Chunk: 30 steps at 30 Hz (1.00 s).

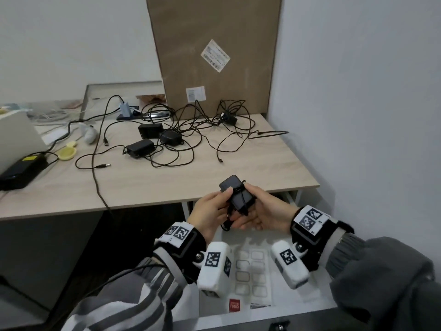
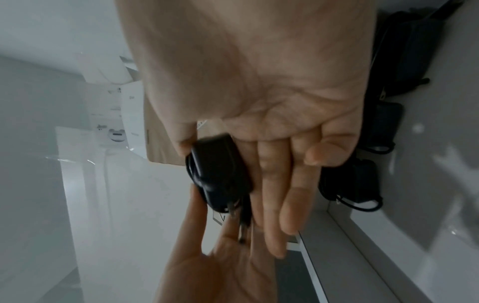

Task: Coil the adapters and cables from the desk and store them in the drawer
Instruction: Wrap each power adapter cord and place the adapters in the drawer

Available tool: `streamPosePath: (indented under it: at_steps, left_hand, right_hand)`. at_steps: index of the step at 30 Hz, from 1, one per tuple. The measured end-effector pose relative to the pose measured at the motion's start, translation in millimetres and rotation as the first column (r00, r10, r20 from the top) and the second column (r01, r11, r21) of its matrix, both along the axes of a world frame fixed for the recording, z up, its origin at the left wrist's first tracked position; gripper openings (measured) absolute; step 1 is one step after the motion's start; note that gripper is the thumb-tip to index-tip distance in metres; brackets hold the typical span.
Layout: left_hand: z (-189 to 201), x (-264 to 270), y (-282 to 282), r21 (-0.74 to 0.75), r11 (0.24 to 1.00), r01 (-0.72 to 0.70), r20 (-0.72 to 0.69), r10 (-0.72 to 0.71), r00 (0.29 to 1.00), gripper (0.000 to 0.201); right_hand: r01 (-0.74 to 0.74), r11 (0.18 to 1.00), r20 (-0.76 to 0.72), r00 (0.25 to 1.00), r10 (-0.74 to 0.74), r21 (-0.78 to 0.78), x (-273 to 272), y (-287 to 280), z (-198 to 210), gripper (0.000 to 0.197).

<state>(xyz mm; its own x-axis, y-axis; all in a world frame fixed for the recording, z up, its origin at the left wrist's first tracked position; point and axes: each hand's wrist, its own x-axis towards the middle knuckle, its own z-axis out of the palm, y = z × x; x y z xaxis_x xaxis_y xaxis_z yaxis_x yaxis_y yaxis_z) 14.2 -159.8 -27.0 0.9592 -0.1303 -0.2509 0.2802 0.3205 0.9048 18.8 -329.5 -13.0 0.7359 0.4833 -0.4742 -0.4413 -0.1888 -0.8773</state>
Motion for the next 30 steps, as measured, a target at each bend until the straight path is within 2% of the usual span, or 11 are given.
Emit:
streamPosePath:
  at_steps: [3,6,9,12,15,18,20,21,24,25,30]
  left_hand:
    - [-5,0,13,0.098,0.994,0.054,0.009,-0.055,0.998,0.030]
    - [-13,-5,22,0.165,0.978,0.125,-0.060,-0.116,0.991,0.022]
    - [-21,-5,23,0.203,0.970,0.130,-0.123,-0.106,0.987,0.028]
    - [-24,-9,18,0.255,0.958,0.132,-0.188,-0.084,0.979,0.013]
    - [-32,-7,21,0.339,0.936,0.095,-0.206,-0.024,0.978,0.024]
    - [-32,3,23,0.481,0.876,-0.032,-0.143,0.115,0.983,0.029]
    - [-28,14,23,0.625,0.778,-0.064,-0.069,0.137,0.988,0.044]
    - [-24,20,22,0.715,0.698,-0.035,-0.051,0.102,0.993,0.044]
    - [-12,31,18,0.897,0.425,0.125,-0.125,-0.027,0.992,0.043]
    - [-12,34,17,0.914,0.364,0.177,-0.169,-0.053,0.984,0.042]
    - [-22,43,13,0.967,0.169,0.190,-0.172,-0.116,0.978,0.036]
  right_hand:
    - [-0.041,0.999,-0.022,0.999,0.041,-0.019,6,-9,-11,0.089]
    - [0.113,0.994,-0.060,0.992,-0.112,0.013,12,-15,-26,0.080]
    - [0.238,0.971,-0.036,0.971,-0.238,0.010,15,-21,-33,0.068]
    - [0.342,0.940,0.028,0.939,-0.342,0.015,15,-27,-37,0.052]
    - [0.440,0.898,0.089,0.895,-0.437,-0.018,13,-30,-41,0.030]
    - [0.472,0.881,0.129,0.876,-0.466,-0.027,10,-30,-42,0.019]
    - [0.483,0.874,0.141,0.869,-0.474,-0.042,9,-31,-40,0.014]
    - [0.486,0.873,0.145,0.868,-0.475,-0.050,8,-31,-40,0.013]
    - [0.498,0.865,0.146,0.862,-0.486,-0.060,7,-33,-40,0.011]
    - [0.502,0.863,0.145,0.859,-0.491,-0.058,7,-34,-41,0.011]
    - [0.487,0.872,0.150,0.866,-0.477,-0.038,5,-35,-43,0.012]
